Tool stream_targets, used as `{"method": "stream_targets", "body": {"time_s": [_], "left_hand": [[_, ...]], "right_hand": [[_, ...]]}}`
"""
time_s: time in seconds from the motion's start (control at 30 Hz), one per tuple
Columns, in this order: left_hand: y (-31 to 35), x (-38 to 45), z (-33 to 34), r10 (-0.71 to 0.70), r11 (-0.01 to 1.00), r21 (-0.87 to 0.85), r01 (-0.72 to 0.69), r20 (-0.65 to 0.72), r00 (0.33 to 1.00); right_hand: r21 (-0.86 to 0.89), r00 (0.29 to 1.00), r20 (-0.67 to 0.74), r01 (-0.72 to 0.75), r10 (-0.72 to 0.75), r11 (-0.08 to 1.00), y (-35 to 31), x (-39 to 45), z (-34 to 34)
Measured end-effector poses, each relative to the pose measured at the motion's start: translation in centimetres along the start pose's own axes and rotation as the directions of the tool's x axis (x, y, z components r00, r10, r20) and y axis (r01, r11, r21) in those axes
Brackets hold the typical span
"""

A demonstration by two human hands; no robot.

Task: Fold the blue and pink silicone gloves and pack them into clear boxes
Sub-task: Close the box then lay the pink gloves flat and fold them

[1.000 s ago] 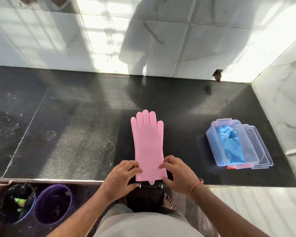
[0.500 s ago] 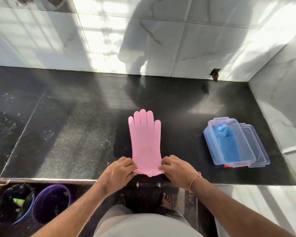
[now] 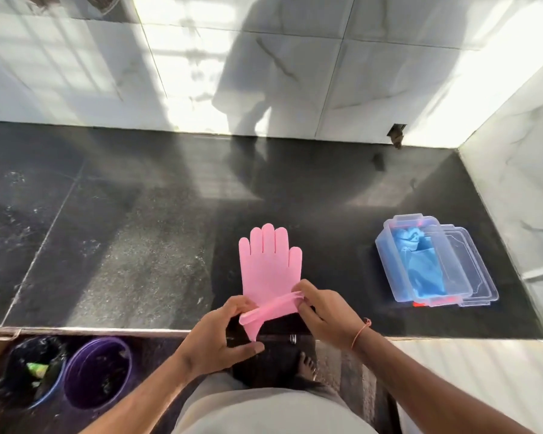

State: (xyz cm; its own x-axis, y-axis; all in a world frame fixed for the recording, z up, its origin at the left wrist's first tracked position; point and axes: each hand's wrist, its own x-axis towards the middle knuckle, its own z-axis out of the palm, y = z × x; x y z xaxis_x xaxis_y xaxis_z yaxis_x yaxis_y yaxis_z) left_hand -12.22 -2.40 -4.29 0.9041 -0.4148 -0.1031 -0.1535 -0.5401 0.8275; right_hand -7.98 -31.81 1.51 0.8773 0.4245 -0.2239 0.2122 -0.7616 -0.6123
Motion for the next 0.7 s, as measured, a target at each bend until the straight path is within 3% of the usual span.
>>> {"method": "stream_targets", "body": {"time_s": [0.13,0.23,0.4,0.57,0.7], "left_hand": [[0.7,2.7,-0.5,0.007,0.999,-0.030,-0.012,-0.166,0.986],[1.2,5.6,-1.6,-0.123,0.989,-0.115,0.094,-0.280,0.952],[1.1,10.5,-2.6,-0.229,0.959,0.044,0.279,-0.456,0.860],[1.2,12.0,-2.8,-0.399,0.882,0.033,0.470,-0.478,0.783],[1.7,12.9,-2.9,-0.492,0.839,-0.005,0.544,-0.436,0.754]], "right_hand": [[0.012,0.991,-0.124,-0.038,0.039,0.999,-0.9,3.0,-1.3],[0.080,0.970,-0.193,-0.137,0.150,0.987,-1.3,5.9,-2.3],[0.170,0.920,-0.206,-0.301,0.332,0.938,-1.0,10.1,-2.8],[0.152,0.867,-0.159,-0.451,0.472,0.880,-0.5,12.3,-2.3],[0.140,0.837,-0.223,-0.479,0.499,0.867,-0.5,12.6,-1.4]]}}
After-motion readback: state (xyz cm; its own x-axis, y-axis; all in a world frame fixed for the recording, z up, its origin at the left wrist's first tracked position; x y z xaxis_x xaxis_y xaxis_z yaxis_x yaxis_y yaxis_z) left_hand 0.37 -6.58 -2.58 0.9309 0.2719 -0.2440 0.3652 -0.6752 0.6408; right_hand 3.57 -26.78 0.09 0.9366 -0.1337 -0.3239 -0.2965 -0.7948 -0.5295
